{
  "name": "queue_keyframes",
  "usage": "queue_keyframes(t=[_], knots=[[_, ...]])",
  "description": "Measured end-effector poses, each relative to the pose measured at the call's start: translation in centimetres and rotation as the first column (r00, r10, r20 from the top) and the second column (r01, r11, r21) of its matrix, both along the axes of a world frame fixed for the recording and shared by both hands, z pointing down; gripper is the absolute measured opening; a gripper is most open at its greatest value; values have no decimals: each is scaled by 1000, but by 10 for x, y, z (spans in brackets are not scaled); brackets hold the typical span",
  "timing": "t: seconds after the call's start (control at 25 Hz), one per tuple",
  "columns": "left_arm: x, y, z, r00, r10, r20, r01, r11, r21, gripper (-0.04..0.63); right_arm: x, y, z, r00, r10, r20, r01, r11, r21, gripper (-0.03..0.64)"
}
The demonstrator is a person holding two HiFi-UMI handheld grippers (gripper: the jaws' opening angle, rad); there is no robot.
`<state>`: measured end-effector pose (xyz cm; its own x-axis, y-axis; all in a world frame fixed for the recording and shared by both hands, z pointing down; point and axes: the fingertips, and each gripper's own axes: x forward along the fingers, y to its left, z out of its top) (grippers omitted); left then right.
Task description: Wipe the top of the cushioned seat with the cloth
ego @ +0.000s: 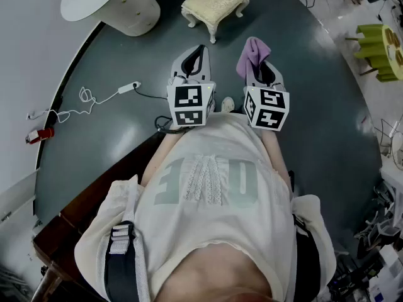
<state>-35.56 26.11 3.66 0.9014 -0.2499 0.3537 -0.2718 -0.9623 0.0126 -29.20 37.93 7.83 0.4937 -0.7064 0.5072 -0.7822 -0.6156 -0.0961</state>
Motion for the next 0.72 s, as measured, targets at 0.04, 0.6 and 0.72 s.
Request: queue_keyframes(t=[0.04,0.6,0.72], knots=[[0,-1,1,1000,-6,5,6,1000,1,6,0,1,0,1000,-2,0,2,1000,2,91],[21,16,16,998,-63,21,63,998,-7,6,33,25,18,1000,-29,10,29,1000,4,91],[25,9,21,996,-89,16,90,996,-26,6,47,28,13,1000,-17,-9,17,1000,22,91]])
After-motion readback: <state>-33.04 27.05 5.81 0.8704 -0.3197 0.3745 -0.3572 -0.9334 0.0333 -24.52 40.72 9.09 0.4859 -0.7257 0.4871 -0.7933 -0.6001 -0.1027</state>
